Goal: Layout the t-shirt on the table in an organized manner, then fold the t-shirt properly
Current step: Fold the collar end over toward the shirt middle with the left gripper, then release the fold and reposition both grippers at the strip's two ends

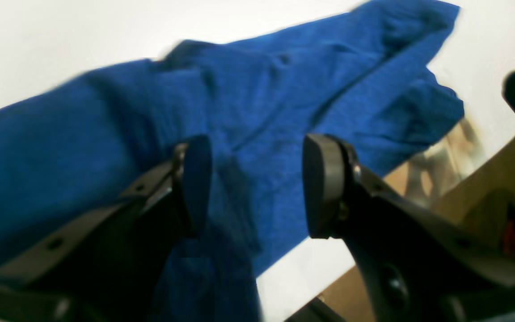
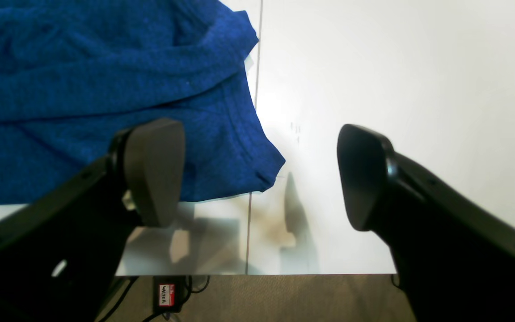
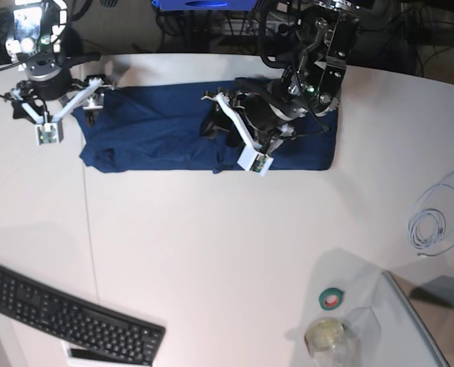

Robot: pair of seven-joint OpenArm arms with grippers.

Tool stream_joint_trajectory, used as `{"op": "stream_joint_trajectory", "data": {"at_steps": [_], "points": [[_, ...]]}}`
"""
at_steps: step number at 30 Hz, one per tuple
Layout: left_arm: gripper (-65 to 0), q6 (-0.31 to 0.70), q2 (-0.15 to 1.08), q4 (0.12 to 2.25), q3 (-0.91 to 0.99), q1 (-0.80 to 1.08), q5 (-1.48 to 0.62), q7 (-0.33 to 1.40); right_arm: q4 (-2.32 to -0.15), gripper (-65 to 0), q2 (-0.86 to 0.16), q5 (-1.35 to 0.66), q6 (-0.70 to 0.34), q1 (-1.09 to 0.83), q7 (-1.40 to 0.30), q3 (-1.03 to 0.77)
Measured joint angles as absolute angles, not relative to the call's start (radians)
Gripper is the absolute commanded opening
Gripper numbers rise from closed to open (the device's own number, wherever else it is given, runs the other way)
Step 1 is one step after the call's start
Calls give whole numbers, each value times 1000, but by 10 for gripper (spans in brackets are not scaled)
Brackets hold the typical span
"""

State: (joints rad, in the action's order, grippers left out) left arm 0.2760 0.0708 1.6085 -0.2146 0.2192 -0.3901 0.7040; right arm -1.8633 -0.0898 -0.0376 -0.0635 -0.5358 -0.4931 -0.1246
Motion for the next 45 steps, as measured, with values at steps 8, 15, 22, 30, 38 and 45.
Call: {"op": "stream_joint_trajectory", "data": {"at_steps": [8,15,22,30,38,45], "points": [[-336,276,76,1664,-256,217,-392,709,-1863,-153,-88,-37,-64,-547,-493,-127],[-448,285,100,1762,-35,295,-395,708,-1863,-153,-88,-36,-64,-542,-493,-127],[-650,284,102,1764,378,358,-393,708,-1863,-153,-88,-38,-64,-540,-493,-126],[-650,296,174,1581,657,368,-393,704,-1791,-149,-77,-411,-67,-499,-438,-224],[-650,501,166,1429,682,380,-311,440,-1434,-149,-139,-782,-428,-339,-613,-435],[-650,505,153,1396,612,375,-217,362,-1198,-149,-183,-786,-439,-205,-640,-463]]}}
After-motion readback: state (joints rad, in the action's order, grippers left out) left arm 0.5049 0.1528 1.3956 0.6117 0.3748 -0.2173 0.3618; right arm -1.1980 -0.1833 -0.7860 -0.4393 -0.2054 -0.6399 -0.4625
